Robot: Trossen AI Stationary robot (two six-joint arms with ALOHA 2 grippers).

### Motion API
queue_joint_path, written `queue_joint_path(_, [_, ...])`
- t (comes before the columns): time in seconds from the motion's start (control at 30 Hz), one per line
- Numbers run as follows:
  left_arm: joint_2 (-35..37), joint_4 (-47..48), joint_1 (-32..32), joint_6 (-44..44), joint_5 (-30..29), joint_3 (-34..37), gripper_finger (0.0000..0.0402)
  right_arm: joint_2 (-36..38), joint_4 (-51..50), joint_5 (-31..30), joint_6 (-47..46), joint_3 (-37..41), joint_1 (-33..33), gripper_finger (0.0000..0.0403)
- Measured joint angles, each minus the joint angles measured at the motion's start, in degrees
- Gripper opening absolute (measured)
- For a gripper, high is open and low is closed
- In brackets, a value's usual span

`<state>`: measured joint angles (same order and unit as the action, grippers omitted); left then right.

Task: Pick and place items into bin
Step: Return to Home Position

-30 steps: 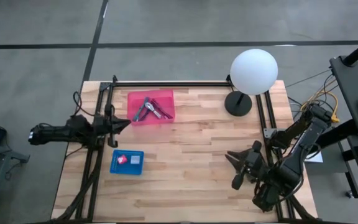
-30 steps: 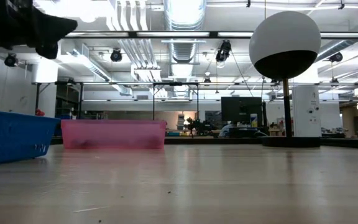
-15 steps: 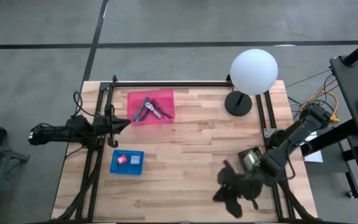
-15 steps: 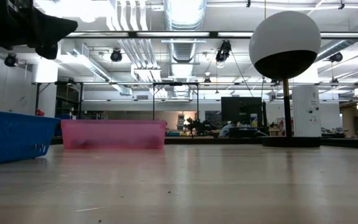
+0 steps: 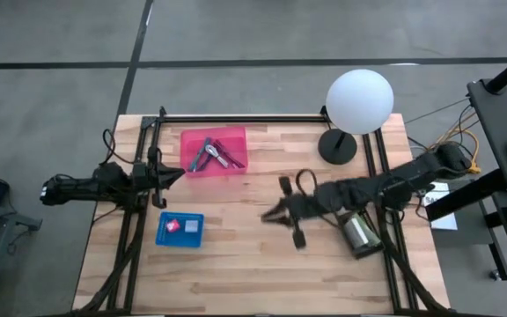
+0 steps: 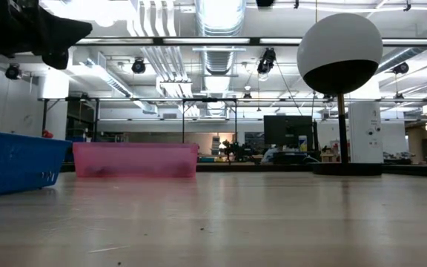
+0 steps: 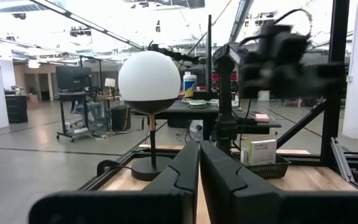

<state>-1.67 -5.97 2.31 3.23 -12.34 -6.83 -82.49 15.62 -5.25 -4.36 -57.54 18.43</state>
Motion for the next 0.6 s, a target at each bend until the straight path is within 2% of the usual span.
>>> queue_joint_path(0.13, [0.0, 0.0, 0.0, 0.1, 0.0, 0.0, 0.0, 3.2, 0.6, 0.8, -1.5, 6.1, -7.5, 0.0027])
queue_joint_path(0.23, [-0.2, 0.0, 0.0, 0.1, 0.0, 0.0, 0.0, 7.3, 5.9, 0.3, -2.1, 13.2, -10.4, 0.0027])
queue_joint_path(0.43, [0.0, 0.9, 0.0, 0.1, 0.0, 0.0, 0.0, 18.7, 26.6, 0.8, -2.7, 31.0, -10.0, 0.0027])
queue_joint_path(0.6, [-0.2, 0.6, 0.0, 0.1, -1.7, 0.0, 0.0, 30.6, 29.8, 1.0, -3.4, 43.6, -9.2, 0.0027])
